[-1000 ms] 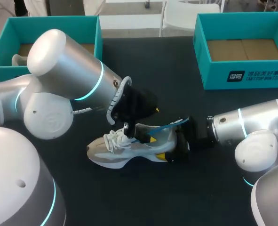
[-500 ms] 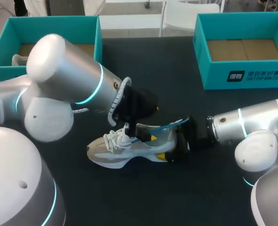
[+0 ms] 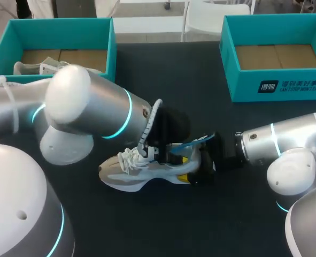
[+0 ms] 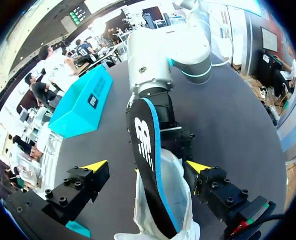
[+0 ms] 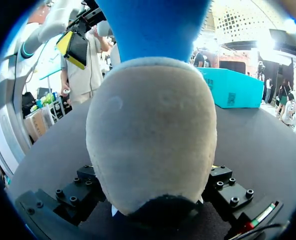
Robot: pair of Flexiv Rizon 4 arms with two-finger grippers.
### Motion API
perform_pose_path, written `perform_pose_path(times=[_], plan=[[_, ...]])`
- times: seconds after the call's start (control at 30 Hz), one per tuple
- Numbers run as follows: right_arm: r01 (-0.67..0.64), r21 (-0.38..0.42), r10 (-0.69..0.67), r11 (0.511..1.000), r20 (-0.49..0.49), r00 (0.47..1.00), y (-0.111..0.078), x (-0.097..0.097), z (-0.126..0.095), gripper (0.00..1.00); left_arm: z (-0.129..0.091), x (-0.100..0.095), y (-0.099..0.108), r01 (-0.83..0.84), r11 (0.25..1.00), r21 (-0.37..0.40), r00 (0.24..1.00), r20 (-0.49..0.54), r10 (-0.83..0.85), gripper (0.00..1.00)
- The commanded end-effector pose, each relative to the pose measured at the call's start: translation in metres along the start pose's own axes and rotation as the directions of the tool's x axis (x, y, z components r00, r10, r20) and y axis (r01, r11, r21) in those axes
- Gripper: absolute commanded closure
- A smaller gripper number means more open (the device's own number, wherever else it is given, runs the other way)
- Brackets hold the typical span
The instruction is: Take the shoe out of the shoebox, open the shoe tongue, remove and reinsert the insole, then place the shoe into the shoebox
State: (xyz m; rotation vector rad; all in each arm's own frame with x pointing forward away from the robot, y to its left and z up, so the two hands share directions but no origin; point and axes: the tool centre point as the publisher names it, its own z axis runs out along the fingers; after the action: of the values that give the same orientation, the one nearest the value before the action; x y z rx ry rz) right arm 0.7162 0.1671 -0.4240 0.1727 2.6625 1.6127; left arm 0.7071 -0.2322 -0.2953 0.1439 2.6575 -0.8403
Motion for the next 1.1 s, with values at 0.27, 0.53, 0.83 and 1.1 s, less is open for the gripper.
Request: perform_pose_path(times=[0.27, 0.53, 0.83, 1.1], plan=[[-0.001, 0.004, 0.001, 1.000, 0.001, 1.000, -0.002, -0.001, 0.005, 1.00, 0.022, -0.002, 0.002, 0.011, 1.000, -0.009, 0.998, 0.065, -0.010, 0.03], [-0.001, 0.004, 0.001, 1.000, 0.001, 1.000, -0.002, -0.001, 0.005, 1.00, 0.022, -0.008, 0.002, 0.023, 1.000, -0.001, 0.997, 0.076, -0.023, 0.19], [-0.001, 0.004, 0.001, 1.000, 0.001, 1.000, -0.002, -0.001, 0.005, 1.00, 0.020, -0.011, 0.008, 0.039, 0.999, -0.012, 0.997, 0.065, -0.038, 0.87], [-0.001, 0.004, 0.001, 1.000, 0.001, 1.000, -0.002, -0.001, 0.005, 1.00, 0.003, -0.011, 0.005, 0.042, 0.999, 0.008, 0.998, 0.048, -0.042, 1.00]])
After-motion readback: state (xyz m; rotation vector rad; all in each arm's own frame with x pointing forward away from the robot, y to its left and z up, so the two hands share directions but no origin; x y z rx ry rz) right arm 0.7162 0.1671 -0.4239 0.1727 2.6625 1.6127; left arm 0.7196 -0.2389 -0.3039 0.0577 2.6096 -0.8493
